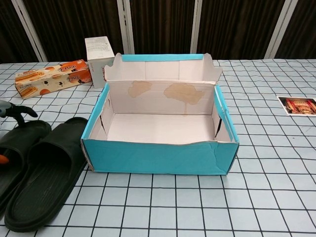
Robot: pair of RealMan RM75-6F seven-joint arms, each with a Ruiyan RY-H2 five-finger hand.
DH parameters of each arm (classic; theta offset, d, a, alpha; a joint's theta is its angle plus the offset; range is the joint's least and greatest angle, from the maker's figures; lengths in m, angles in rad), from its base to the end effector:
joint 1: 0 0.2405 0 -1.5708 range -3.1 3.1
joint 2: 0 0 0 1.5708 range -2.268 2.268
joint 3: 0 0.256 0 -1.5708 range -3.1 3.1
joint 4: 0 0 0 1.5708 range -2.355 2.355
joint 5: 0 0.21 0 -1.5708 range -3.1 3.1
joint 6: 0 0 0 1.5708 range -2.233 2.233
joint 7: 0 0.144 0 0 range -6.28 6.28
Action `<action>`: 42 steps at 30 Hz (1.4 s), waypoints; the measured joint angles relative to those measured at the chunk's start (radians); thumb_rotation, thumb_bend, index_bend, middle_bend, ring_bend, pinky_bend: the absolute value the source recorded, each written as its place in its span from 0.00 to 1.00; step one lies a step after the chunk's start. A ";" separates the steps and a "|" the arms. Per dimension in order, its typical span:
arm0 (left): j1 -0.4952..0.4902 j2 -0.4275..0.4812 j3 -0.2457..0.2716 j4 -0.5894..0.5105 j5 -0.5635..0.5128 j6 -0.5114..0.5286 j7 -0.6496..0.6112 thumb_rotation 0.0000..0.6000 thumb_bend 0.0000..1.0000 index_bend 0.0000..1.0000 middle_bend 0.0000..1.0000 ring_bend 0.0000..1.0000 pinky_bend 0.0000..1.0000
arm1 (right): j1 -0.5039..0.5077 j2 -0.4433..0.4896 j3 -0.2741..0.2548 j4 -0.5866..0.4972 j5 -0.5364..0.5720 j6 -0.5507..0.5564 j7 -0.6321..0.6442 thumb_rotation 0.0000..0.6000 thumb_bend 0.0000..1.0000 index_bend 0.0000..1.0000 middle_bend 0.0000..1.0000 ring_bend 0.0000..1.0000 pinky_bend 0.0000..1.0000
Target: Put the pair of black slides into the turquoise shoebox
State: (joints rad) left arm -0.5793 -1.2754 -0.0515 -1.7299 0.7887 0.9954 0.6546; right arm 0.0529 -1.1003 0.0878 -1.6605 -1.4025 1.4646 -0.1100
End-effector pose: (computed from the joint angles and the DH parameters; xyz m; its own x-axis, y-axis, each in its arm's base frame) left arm -0.2519 0.2854 0.0455 0.5735 0.4607 0.6774 0.7941 -0.1095 -0.5978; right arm -0.3192 -0.1776 0.1682 0.4558 -0.0107 0.8900 -0.8842 0.1096 0.4541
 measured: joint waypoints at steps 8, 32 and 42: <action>-0.022 -0.044 0.013 0.050 -0.031 0.018 0.023 0.91 0.04 0.24 0.30 0.00 0.13 | 0.002 0.000 0.003 -0.002 0.017 -0.010 -0.005 1.00 0.23 0.16 0.13 0.22 0.27; -0.043 -0.022 0.033 -0.004 -0.037 0.139 0.111 1.00 0.46 0.54 0.42 0.00 0.13 | 0.000 0.009 0.003 -0.014 0.017 -0.011 0.013 1.00 0.23 0.16 0.13 0.23 0.27; -0.043 0.075 0.017 -0.141 0.008 0.230 0.143 1.00 0.46 0.53 0.41 0.00 0.13 | 0.002 0.009 0.004 -0.016 0.028 -0.020 0.011 1.00 0.23 0.17 0.13 0.23 0.27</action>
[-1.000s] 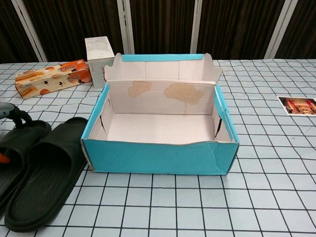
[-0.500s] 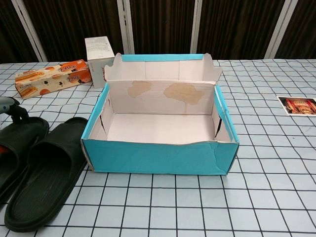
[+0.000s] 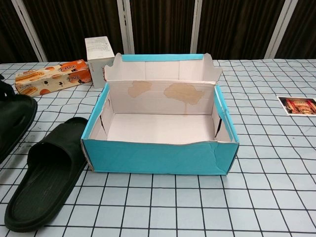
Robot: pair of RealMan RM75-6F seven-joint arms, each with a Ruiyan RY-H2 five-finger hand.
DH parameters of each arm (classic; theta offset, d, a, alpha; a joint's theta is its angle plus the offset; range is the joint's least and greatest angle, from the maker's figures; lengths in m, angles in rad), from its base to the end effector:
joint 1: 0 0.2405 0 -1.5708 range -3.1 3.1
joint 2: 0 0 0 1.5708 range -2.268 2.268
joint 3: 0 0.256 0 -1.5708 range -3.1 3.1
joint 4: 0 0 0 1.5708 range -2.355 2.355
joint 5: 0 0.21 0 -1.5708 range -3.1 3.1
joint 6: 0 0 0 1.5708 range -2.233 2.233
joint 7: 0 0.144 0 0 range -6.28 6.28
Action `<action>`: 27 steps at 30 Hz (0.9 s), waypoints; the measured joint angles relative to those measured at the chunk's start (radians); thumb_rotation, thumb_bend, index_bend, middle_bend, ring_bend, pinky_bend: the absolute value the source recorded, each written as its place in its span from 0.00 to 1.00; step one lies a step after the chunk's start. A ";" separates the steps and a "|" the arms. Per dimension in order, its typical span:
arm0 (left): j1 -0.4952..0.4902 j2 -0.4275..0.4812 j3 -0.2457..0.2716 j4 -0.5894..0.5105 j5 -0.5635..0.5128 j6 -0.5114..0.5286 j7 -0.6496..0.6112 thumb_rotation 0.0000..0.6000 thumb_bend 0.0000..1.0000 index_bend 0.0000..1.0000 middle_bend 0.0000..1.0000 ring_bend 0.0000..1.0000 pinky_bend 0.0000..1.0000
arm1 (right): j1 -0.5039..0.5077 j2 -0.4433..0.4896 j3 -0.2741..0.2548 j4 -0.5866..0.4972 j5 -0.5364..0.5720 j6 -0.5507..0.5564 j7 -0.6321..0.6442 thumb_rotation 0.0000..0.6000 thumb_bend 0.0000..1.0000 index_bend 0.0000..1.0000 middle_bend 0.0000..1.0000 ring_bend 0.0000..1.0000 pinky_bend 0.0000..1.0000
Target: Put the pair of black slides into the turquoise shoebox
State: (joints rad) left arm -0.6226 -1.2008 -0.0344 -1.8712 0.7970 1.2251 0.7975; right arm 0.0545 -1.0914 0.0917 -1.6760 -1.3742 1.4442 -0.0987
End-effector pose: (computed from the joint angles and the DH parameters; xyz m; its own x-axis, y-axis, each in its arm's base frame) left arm -0.2222 0.2904 0.0847 0.7000 0.2901 0.6526 0.6998 -0.0963 -0.7078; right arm -0.3209 -0.1783 0.1686 0.4342 -0.0277 0.9004 -0.8912 0.1326 0.4338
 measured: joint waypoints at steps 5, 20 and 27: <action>-0.031 0.102 -0.043 -0.202 0.082 0.096 0.110 1.00 0.46 0.51 0.40 0.00 0.13 | 0.005 0.001 0.001 0.001 0.006 -0.012 0.007 1.00 0.23 0.17 0.13 0.23 0.27; -0.529 0.054 -0.164 -0.191 0.207 -0.096 0.750 1.00 0.45 0.52 0.41 0.01 0.19 | -0.004 0.016 0.003 0.026 0.007 -0.014 0.093 1.00 0.23 0.18 0.13 0.23 0.27; -0.729 -0.055 -0.148 0.072 0.417 -0.380 0.751 1.00 0.45 0.52 0.43 0.04 0.20 | -0.004 0.023 0.003 0.026 0.018 -0.025 0.113 1.00 0.23 0.18 0.13 0.23 0.27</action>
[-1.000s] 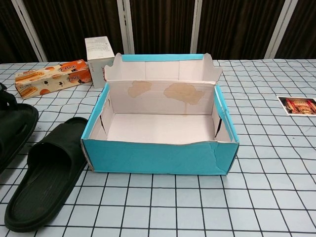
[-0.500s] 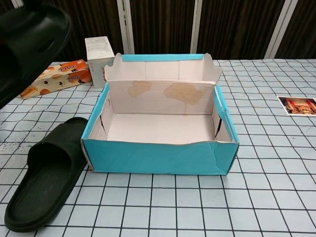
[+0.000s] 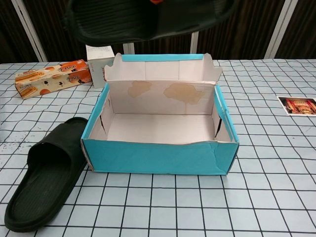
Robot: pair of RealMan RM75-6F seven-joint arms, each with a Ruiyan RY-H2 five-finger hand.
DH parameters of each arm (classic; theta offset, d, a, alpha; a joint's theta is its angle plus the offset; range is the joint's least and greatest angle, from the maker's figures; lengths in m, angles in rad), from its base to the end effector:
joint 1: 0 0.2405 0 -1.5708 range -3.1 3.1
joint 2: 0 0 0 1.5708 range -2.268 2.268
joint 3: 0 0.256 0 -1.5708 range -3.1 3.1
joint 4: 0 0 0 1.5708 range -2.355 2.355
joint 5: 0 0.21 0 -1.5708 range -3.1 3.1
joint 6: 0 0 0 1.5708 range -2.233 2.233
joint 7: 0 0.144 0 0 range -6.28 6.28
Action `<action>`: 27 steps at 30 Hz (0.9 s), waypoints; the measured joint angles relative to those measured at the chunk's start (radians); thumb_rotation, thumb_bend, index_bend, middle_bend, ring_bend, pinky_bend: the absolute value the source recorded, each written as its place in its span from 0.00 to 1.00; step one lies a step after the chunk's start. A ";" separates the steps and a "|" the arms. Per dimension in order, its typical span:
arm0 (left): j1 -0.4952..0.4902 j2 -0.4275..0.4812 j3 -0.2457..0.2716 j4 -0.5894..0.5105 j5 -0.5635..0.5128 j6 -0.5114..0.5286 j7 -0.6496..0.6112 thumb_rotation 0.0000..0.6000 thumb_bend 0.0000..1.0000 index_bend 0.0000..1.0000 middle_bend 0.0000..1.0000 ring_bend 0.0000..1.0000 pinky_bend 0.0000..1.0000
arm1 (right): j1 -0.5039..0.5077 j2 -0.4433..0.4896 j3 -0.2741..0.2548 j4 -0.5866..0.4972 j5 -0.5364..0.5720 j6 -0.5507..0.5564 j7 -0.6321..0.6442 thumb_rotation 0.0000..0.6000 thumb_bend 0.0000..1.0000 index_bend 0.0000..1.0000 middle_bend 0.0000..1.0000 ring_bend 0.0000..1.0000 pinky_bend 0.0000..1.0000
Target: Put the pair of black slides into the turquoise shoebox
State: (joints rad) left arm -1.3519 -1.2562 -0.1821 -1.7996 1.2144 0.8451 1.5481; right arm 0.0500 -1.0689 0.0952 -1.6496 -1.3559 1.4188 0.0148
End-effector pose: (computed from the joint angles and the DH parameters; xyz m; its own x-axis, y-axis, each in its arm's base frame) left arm 0.0859 0.3263 0.0407 0.5142 -0.8577 -0.0040 -0.4367 -0.2578 -0.8619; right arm -0.3320 -0.1774 0.1773 0.3697 -0.0323 0.9286 -0.9151 0.1602 0.3700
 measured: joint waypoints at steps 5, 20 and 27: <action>-0.070 -0.072 0.035 0.104 0.157 -0.096 -0.104 1.00 0.45 0.52 0.43 0.05 0.20 | -0.003 0.004 0.005 0.000 0.017 -0.005 0.015 1.00 0.23 0.18 0.13 0.23 0.27; -0.073 -0.197 0.167 0.337 0.421 -0.126 -0.350 1.00 0.47 0.54 0.45 0.06 0.20 | -0.009 0.012 0.009 0.008 0.022 -0.007 0.055 1.00 0.23 0.19 0.13 0.23 0.27; -0.029 -0.208 0.183 0.379 0.448 -0.102 -0.366 1.00 0.47 0.54 0.45 0.06 0.20 | -0.009 0.010 0.013 0.014 0.025 -0.006 0.060 1.00 0.23 0.20 0.13 0.23 0.27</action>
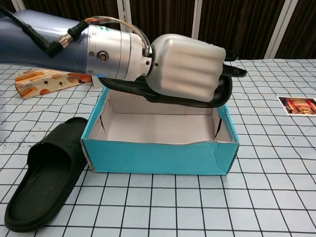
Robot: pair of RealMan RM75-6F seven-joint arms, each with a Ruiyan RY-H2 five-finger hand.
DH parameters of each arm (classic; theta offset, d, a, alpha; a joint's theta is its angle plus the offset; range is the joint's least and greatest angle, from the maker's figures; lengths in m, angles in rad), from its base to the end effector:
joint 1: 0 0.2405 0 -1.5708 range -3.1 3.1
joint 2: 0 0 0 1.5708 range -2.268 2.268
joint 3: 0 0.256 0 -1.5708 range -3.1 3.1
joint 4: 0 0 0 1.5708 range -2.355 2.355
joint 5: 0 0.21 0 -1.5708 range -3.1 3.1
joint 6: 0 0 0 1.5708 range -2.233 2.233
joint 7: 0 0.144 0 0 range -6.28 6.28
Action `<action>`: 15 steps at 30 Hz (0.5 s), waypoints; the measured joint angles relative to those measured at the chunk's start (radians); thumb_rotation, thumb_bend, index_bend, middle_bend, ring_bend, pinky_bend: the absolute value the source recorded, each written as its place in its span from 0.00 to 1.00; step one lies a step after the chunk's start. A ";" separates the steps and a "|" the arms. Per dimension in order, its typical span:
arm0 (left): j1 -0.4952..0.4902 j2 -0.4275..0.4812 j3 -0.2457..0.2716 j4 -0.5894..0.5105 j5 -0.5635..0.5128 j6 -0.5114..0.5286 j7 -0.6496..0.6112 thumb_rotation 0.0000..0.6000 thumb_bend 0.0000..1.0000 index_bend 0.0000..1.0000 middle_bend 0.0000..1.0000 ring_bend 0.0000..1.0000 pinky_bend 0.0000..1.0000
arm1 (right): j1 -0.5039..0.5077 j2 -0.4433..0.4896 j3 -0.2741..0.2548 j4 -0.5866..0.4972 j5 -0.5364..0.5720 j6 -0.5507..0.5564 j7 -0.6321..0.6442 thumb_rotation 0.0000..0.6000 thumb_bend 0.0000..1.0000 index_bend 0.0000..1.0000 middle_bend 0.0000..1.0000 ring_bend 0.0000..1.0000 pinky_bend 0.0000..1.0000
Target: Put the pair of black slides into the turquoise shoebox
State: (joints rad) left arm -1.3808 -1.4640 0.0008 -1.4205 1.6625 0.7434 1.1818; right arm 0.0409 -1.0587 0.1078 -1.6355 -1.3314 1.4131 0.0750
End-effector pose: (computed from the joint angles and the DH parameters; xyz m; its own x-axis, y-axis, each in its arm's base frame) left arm 0.0334 0.3387 -0.0402 0.3752 -0.9269 0.0073 -0.6732 -0.2779 -0.6852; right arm -0.3393 -0.1766 0.1850 0.3321 -0.0150 0.9431 -0.9243 0.1941 0.3286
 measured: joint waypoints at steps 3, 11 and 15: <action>0.019 -0.013 0.006 0.024 0.009 0.012 -0.008 1.00 0.47 0.54 0.46 0.06 0.20 | -0.001 -0.001 0.000 0.000 -0.001 0.001 0.000 1.00 0.23 0.20 0.13 0.23 0.27; 0.072 -0.088 0.027 0.145 0.054 0.075 -0.071 1.00 0.47 0.54 0.46 0.06 0.20 | 0.002 -0.002 0.001 0.002 0.005 -0.008 0.003 1.00 0.23 0.20 0.13 0.23 0.27; 0.081 -0.127 0.025 0.204 0.088 0.104 -0.110 1.00 0.47 0.55 0.46 0.06 0.20 | 0.004 -0.003 0.002 0.002 0.005 -0.011 0.002 1.00 0.23 0.20 0.13 0.23 0.27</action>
State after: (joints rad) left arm -1.3001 -1.5909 0.0257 -1.2161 1.7506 0.8478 1.0713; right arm 0.0444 -1.0613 0.1097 -1.6337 -1.3259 1.4024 0.0769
